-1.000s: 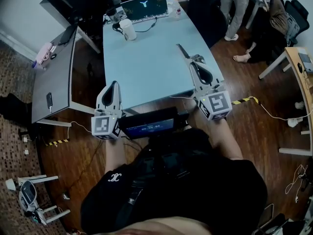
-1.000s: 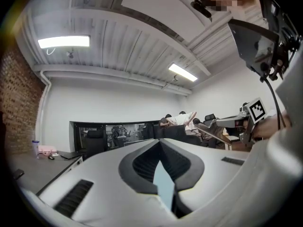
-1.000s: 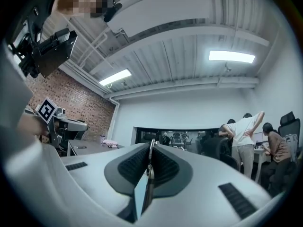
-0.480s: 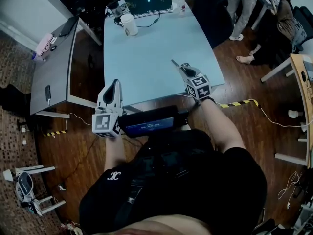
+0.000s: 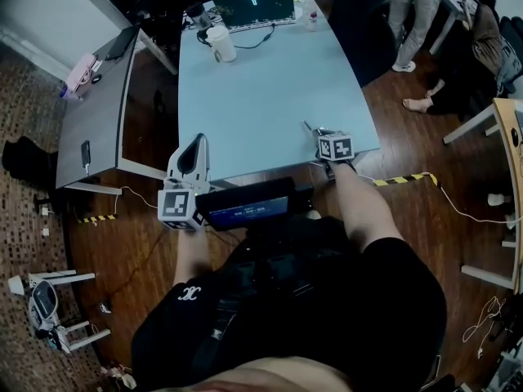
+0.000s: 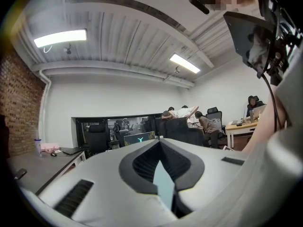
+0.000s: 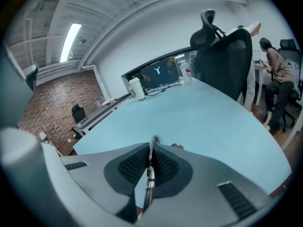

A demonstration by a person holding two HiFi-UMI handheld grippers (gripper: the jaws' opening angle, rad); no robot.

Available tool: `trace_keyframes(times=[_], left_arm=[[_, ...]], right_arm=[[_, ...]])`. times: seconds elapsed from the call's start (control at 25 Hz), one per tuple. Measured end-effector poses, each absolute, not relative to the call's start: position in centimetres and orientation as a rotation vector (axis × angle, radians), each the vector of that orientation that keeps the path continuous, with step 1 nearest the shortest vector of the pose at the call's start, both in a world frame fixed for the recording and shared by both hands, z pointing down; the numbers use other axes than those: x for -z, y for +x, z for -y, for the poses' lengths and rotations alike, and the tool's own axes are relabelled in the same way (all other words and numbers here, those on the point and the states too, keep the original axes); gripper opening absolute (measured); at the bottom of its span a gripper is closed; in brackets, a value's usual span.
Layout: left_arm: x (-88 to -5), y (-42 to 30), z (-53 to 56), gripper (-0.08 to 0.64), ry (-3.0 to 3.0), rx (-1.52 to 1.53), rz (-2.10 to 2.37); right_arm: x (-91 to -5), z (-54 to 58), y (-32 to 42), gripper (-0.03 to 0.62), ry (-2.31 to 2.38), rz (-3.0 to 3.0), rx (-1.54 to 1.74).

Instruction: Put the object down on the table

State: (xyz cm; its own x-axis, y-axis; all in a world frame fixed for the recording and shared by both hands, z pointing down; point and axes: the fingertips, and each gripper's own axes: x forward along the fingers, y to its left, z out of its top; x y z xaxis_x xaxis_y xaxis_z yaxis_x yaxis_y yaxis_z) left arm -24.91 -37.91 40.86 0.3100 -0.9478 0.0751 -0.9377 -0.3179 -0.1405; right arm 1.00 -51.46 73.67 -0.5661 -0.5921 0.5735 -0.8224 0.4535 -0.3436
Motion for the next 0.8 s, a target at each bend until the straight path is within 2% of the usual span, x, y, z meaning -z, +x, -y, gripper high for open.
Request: trace_keyframes(times=[0.2,0.36,0.52,0.56,0.68,0.8], left_arm=[[-41.2,-25.4,38.3,0.005,-2.467,0.251,-1.788],[-40.9,-25.8,38.5,0.005,-2.460,0.253,-1.804],[-40.9,-25.9,38.6,0.005,-2.458,0.234,-1.824],[-41.0,-26.0,38.6,0.005,-2.459,0.234,-1.826],[-41.1,-26.1,38.6,0.005,-2.460,0.238,-1.832],[-41.1,-25.9,38.6,0.005,-2.459,0.232,-1.835]], right_arm=[[-74.2,52.2,0.3,0.018,1.217,2.329,-0.885],[-74.8,52.8,-0.6,0.064,1.183,2.268,-0.769],[-75.6,52.7,-0.9,0.254,1.130,2.246,-0.683],[-75.5,52.9,-0.7,0.321,1.143,2.237,-0.653],[-74.8,54.0,0.5,0.357,1.212,2.223,-0.582],[-72.6,55.1,1.5,0.360,1.272,2.274,-0.526]])
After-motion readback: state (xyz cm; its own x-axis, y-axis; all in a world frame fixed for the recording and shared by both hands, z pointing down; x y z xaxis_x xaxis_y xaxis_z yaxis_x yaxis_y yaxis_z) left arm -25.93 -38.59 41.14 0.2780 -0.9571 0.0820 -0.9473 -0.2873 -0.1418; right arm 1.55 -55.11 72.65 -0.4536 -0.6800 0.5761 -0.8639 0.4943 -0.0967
